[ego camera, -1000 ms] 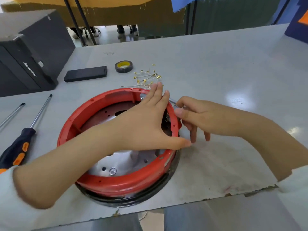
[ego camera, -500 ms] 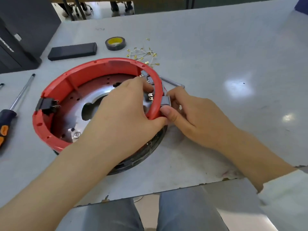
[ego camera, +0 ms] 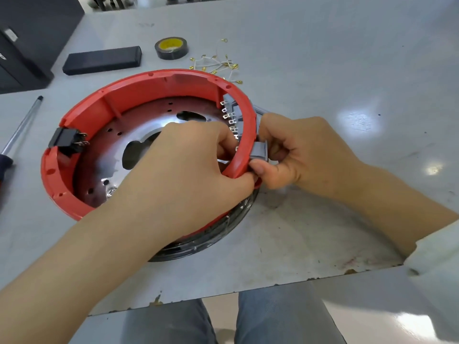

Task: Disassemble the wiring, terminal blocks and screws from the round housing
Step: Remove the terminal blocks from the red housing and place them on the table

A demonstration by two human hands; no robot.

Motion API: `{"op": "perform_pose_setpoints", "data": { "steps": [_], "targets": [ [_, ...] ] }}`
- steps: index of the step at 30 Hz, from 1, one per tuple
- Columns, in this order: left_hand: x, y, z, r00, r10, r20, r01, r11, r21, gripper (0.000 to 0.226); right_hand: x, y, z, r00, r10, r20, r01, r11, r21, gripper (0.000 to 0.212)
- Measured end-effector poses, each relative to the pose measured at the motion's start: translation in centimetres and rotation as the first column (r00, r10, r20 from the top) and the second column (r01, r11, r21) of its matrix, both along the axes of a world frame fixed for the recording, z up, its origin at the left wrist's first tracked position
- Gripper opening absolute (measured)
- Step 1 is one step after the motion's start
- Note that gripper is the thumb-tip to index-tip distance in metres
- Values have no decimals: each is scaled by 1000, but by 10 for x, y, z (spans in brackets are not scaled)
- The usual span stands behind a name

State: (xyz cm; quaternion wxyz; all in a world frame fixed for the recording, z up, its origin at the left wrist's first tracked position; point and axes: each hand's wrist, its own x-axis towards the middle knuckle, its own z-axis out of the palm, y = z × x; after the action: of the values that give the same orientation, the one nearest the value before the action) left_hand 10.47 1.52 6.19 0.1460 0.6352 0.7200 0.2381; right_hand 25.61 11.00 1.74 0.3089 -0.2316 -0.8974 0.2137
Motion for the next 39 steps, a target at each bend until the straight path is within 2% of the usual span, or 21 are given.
{"op": "perform_pose_setpoints", "data": {
  "steps": [5,7,9,11,13,14,18,21,23,25,27,32,35,39],
  "targets": [
    [0,1,-1,1000,-16,8,16,1000,0,29,0,-5,-3,996,3,-94,-14,994,-109,35],
    [1,1,0,1000,-24,10,24,1000,-1,29,1,-4,-3,994,24,-108,-46,977,-209,34],
    [0,1,1,999,-33,38,34,999,-28,29,5,-4,-1,990,49,-134,-102,901,-422,35],
    [-2,-1,4,996,-46,76,53,995,-90,36,14,-4,-1,985,72,-154,-152,779,-609,31],
    [-4,-1,6,996,-67,65,74,989,-126,49,23,-5,-3,987,65,-146,-146,736,-661,21],
    [-3,-3,7,997,-74,36,78,988,-130,51,26,-7,-4,988,43,-145,-130,739,-661,17],
    [4,-7,5,991,-62,-118,56,997,-51,43,25,-14,-4,991,-33,-131,-50,815,-577,23],
    [5,-7,4,995,-31,-96,29,999,-22,41,22,-17,-1,992,-34,-117,-41,811,-584,22],
    [8,-6,4,999,-4,-49,3,1000,-24,48,22,-19,0,994,-37,-105,-29,819,-573,20],
    [14,-4,3,992,42,-121,-39,999,34,56,21,-21,1,996,-45,-78,-4,849,-529,17],
    [21,-3,2,970,88,-225,-66,992,104,55,19,-24,1,997,-49,-59,16,883,-469,20],
    [24,-5,1,954,117,-274,-78,986,150,46,15,-29,2,997,-54,-50,23,875,-484,24],
    [25,-5,2,949,128,-288,-80,982,171,42,12,-33,3,994,-99,-50,62,872,-486,16],
    [24,-4,0,950,108,-292,-69,987,144,40,11,-32,5,979,-171,116,198,935,-296,32]
  ]
}}
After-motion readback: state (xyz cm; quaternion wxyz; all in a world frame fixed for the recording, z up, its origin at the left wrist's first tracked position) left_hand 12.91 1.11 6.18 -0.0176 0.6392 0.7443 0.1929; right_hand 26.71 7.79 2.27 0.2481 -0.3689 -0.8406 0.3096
